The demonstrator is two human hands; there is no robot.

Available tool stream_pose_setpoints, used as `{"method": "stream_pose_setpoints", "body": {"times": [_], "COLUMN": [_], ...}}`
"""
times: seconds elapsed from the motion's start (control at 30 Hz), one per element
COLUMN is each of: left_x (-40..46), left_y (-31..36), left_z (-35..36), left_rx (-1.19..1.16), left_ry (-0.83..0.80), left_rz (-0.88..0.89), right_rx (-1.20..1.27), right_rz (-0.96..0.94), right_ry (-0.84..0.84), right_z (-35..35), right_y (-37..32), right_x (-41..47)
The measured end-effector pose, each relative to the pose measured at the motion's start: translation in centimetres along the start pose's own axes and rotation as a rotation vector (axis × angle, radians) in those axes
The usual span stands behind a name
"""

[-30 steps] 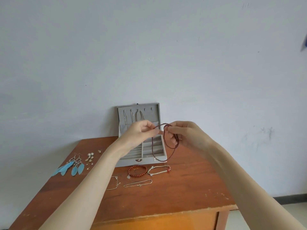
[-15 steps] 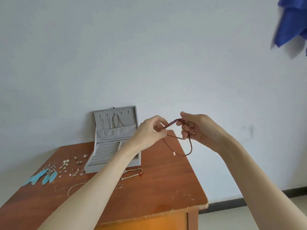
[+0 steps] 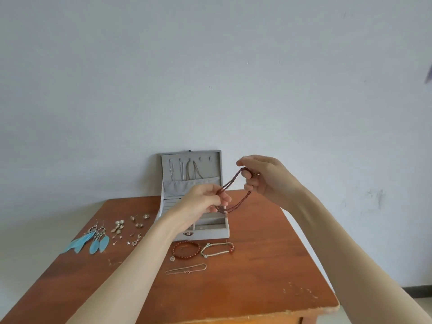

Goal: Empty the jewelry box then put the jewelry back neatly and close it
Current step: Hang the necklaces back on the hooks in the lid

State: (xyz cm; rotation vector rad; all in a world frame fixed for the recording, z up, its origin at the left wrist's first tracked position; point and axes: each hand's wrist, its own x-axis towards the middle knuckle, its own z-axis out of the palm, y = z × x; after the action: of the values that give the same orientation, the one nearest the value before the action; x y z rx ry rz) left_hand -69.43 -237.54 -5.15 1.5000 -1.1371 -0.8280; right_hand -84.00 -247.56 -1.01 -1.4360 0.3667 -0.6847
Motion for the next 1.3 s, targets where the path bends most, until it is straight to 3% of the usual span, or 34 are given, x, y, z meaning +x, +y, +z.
{"method": "stream_pose_setpoints", "body": {"times": [0.17, 0.3, 0.47, 0.73, 1.0, 1.17, 1.3], "left_x": [0.8, 2.2, 5.2, 13.2, 18.9, 19.8, 19.6], "left_y": [-0.3, -0.8, -1.7, -3.1, -5.4, -5.8, -6.3], "left_z": [-3.1, -5.2, -8.2, -10.4, -10.4, -9.9, -9.5], "left_rx": [-0.335, -0.274, 0.062, 0.377, 0.625, 0.761, 0.761], "left_ry": [-0.141, -0.158, -0.023, 0.370, 0.682, 0.749, 0.735], "left_rz": [0.006, -0.014, 0.005, 0.107, 0.125, 0.115, 0.088], "right_rx": [-0.238, -0.325, -0.492, -0.784, -0.746, -0.789, -0.745], "right_rz": [0.030, 0.065, 0.079, 0.018, -0.061, -0.128, -0.077], "right_ry": [-0.081, -0.111, -0.045, 0.157, 0.477, 0.550, 0.580], "right_z": [2.0, 3.0, 3.4, 3.2, 3.6, 4.1, 4.1], "right_y": [0.2, 0.5, 1.9, 6.3, 10.0, 10.9, 11.7], "right_x": [2.8, 5.0, 8.8, 17.1, 22.8, 23.6, 23.5]}}
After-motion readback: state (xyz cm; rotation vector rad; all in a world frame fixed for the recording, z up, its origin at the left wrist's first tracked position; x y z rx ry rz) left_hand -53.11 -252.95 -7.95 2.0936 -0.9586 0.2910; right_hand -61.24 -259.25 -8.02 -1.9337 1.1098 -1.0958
